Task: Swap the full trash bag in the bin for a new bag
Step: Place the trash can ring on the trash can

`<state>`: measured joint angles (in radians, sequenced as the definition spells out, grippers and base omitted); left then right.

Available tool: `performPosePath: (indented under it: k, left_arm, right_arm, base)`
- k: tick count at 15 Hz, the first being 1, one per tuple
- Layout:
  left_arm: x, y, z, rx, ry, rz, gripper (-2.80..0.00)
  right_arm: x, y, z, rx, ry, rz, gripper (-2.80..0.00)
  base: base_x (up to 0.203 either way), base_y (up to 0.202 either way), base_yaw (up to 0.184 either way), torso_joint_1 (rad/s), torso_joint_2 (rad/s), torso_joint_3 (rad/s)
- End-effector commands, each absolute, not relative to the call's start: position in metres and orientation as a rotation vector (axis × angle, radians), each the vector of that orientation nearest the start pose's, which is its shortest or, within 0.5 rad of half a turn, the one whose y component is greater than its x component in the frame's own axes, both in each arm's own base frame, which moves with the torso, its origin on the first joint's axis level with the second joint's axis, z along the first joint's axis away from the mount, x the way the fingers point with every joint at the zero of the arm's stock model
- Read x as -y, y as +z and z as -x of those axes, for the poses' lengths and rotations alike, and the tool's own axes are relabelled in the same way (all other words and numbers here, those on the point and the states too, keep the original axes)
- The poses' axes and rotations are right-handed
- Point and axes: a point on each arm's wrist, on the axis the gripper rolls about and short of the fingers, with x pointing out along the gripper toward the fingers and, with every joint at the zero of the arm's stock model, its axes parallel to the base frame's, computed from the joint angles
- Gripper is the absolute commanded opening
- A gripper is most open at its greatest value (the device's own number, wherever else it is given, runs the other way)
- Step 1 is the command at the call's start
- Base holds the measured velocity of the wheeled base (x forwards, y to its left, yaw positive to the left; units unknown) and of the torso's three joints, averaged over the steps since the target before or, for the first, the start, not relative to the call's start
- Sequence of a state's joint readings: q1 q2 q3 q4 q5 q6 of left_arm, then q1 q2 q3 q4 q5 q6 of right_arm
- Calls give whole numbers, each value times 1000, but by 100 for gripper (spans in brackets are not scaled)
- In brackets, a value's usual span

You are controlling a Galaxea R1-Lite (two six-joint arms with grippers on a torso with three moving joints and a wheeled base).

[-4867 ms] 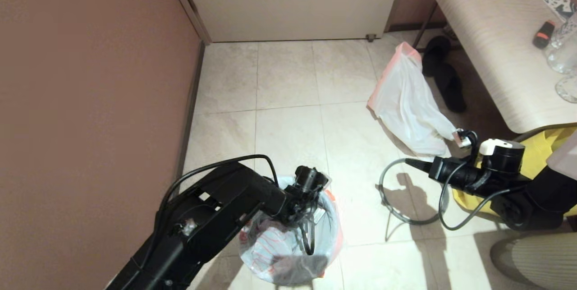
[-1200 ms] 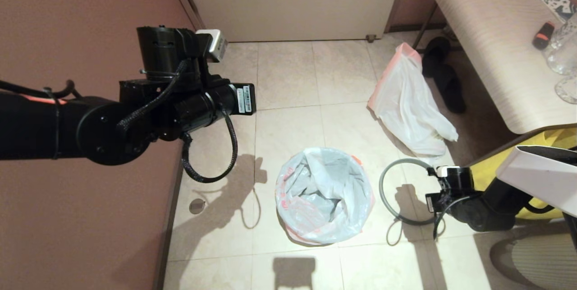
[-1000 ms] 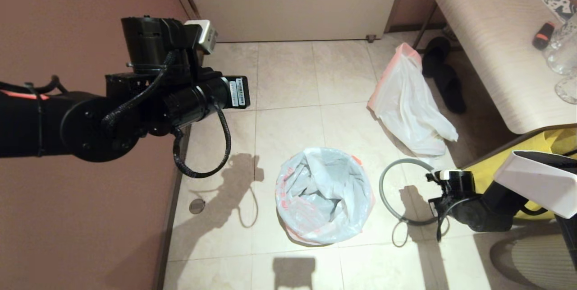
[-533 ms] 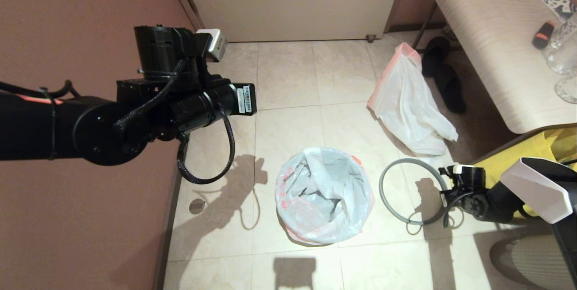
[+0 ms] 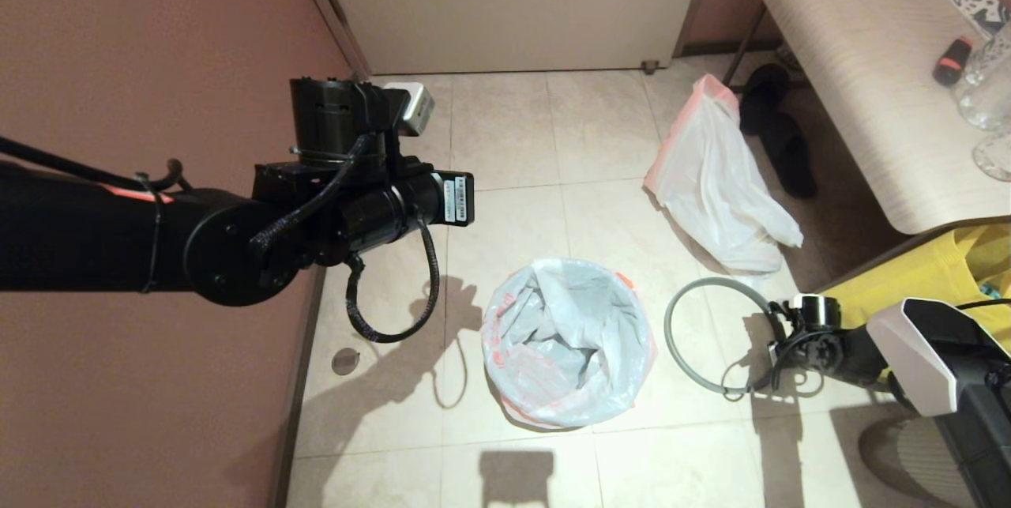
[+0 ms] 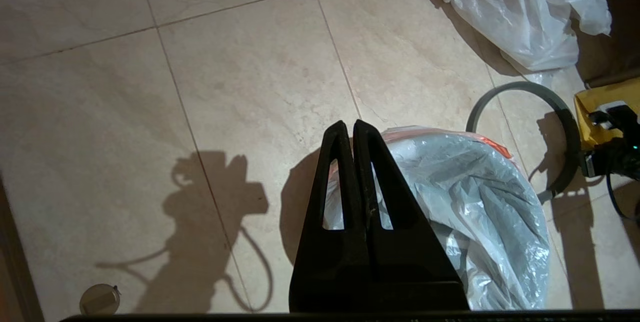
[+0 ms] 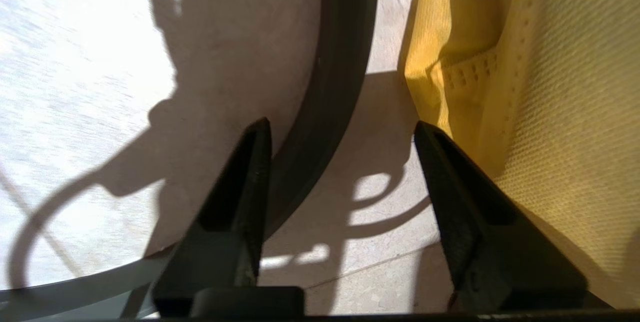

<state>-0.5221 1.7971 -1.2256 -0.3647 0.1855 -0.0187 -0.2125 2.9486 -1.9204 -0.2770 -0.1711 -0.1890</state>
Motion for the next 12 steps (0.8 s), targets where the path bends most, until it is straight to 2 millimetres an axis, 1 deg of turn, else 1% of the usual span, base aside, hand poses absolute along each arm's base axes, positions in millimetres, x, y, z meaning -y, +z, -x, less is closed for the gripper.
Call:
performPosePath:
  k: [1,4,5,10,12]
  left_arm:
    - [177,239,-307,-201,-344,-56,-280]
    - [179,241,-305,-198,-355,-50,-280]
    - [179,242,-303,-195,-357,-48,-280]
    - [178,245,-301,-185,-357,-46,-280]
    - [177,247,-300,-181,-354,-45,-280]
  right_arm:
    - [114,-143,-509,-830,-284,160,0]
    - [112,-157,-502,-912,-225,134,0]
    - [110,-161,-499,-957,-213,129,-280]
    - [107,-170,-487,-1091,-166,143,-280]
    - [107,-172,-485,-1118,-155,151,-280]
  base:
    - [0,0,0,0,0,0]
    - [0,0,0,0,0,0]
    - [0,0,0,0,0,0]
    - [0,0,0,0,0,0]
    - [0,0,0,0,0,0]
